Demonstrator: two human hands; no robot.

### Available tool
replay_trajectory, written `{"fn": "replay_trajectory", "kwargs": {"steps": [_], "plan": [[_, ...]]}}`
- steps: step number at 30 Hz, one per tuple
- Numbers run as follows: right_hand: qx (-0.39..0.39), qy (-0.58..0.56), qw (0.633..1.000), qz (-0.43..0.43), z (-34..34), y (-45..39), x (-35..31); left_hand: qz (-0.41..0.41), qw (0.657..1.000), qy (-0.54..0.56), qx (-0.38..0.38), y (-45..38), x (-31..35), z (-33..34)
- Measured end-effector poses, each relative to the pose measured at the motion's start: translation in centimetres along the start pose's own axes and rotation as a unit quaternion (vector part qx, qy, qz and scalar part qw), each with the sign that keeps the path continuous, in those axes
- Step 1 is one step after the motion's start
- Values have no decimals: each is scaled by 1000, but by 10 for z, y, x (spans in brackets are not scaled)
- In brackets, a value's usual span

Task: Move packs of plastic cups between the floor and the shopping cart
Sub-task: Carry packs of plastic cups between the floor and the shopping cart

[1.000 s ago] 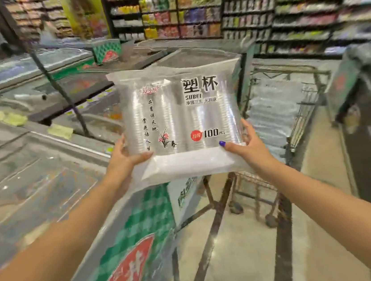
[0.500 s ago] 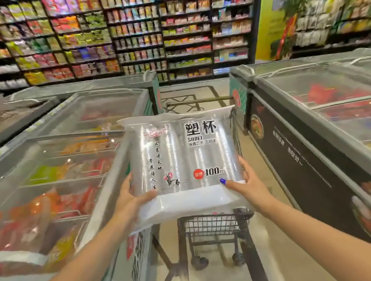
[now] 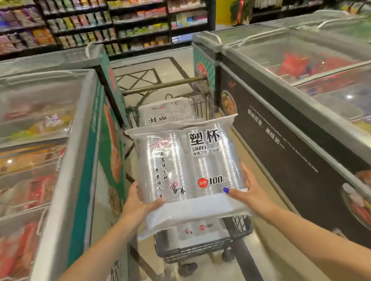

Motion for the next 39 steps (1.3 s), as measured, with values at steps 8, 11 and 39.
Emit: {"fn": "replay_trajectory", "kwargs": {"steps": [8,11,39], "plan": [[-72,60,988,120,-14,-99,68,-102,994,-45,-12,-92,-51,29],[-85,82,979,167,-12,-115,89,-123,991,-41,-18,-108,-74,43],[-42,69,947,311,45,-149,282,-311,941,-134,7,-188,-300,95]]}}
Point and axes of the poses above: each hand's wrist, its own y-axis away from the middle knuckle, its own z-axis out of the palm, x = y × z, the point moved 4 cm from there along -y, towards the middle knuckle, and after that the axes turned 2 degrees about -z, right-handed, at the moved point
